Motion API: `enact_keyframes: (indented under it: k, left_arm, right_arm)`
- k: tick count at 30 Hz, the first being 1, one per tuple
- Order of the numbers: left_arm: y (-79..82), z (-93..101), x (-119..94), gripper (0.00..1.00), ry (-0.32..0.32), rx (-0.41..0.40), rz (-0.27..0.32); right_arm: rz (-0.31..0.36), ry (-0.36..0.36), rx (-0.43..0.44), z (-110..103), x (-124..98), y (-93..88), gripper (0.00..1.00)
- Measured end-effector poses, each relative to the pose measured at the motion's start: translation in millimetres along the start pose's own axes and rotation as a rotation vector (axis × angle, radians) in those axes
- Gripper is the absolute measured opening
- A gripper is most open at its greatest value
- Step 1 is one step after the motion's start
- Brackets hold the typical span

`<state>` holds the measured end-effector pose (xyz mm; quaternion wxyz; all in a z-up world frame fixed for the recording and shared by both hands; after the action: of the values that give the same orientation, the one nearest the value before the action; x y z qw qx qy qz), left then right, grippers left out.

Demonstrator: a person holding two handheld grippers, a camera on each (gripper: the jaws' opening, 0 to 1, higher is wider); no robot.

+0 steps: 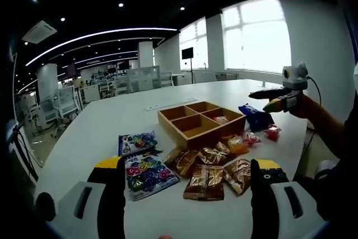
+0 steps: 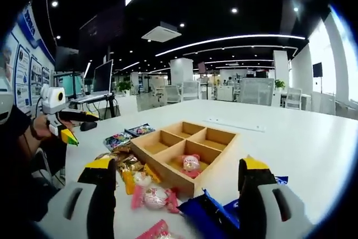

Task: Pick up the scattered marshmallows, QQ candies, Oreo cookies, and mixed nuts on the table and sort them into separate containers

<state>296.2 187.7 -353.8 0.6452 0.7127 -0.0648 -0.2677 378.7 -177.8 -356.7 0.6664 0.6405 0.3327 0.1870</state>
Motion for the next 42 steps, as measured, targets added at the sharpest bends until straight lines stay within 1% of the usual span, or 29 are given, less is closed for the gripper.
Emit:
enact_keyframes:
  k: [9,12,15,24,42]
  left_arm:
    - [2.2,-0.7,1,0.97,0.001,0.007,0.002]
    - [2.6,-0.2,2,0.97,-0.013,0.006,0.004]
    - [3.9,-0.6,3,0.96,-0.013,0.014,0.001]
    - [4.5,-2.9,3,0.96,-0.008,0.017,0.002]
    - [3.2,-7.2,2,0.96,0.017,0.019,-0.006]
  right_arm:
    - [0.003,-0.019,0.015,3,-22,-5.7,0.85]
    - [-0.011,-0.032,0.016,5,-27,-8.4,0.85]
    - [-0.011,-0.043,0.024,9,-34,-10.1,0.85]
    - [-0.016,-0.074,0.020,13,-49,-9.8,0.84]
    - [-0.010,-0.074,-0.003,6,-53,-6.5,0.84]
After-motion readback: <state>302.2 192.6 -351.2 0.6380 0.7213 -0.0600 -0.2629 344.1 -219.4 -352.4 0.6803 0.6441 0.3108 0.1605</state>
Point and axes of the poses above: the point that each gripper's makers call its tool centre point, and the gripper's own axes: x roughly forward along the fingers, z roughly to its right, y roughly out of its top, the point moved 10 cm from there along -x, roughly backward along the fingers, and after that the axes turned 2 degrees about -y, right-handed, at the moved point
